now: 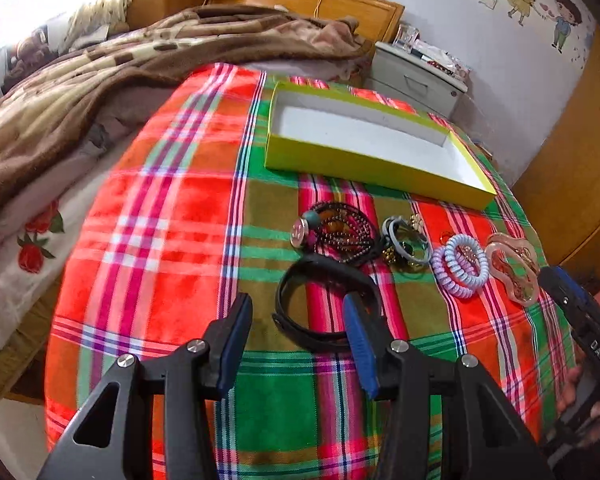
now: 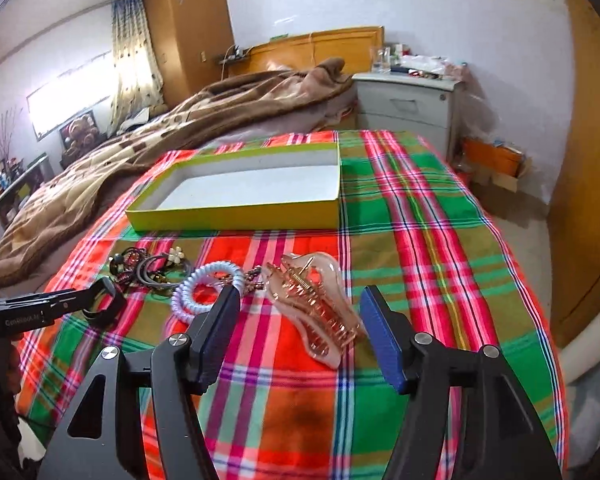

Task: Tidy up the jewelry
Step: 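Grasp the pink claw clip with the right tool while the left tool grasps the black watch band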

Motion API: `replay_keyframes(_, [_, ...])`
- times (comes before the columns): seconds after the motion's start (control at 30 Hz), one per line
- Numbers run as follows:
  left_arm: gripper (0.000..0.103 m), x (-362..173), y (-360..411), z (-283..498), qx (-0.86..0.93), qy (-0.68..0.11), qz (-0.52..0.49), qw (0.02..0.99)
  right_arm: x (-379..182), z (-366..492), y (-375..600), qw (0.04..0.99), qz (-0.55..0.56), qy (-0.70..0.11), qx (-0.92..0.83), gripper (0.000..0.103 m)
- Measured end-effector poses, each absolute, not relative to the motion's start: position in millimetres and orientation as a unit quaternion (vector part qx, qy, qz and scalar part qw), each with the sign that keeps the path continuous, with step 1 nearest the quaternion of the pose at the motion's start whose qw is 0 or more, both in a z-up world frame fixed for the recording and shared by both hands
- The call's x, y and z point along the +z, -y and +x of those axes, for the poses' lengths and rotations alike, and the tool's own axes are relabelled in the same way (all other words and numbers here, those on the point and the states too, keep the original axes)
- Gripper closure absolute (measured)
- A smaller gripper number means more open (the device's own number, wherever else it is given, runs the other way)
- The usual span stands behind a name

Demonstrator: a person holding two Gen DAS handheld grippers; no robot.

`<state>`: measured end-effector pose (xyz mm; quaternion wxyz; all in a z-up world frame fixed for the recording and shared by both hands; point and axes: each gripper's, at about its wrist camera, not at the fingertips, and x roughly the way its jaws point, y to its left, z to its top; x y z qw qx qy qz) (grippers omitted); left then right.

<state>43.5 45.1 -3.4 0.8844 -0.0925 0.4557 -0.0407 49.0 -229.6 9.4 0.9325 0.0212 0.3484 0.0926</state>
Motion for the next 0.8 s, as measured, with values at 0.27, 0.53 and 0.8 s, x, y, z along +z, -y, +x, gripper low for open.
replay_keyframes(0.27, [0.054, -10, -45, 52, -0.041, -0.472, -0.096, 0.875, -5, 76, 226, 0.915, -0.010, -0.387, 0.110, 0.040])
replay_keyframes(0.53, [0.054, -11, -42, 57, -0.032, -0.471, -0.068, 0.879, -7, 79, 223, 0.914, -0.010, -0.388, 0.117, 0.049])
replay_keyframes(0.8, [0.054, -11, -46, 55, -0.030, -0.471, -0.052, 0.880, -4, 76, 224, 0.917, -0.007, -0.383, 0.106, 0.055])
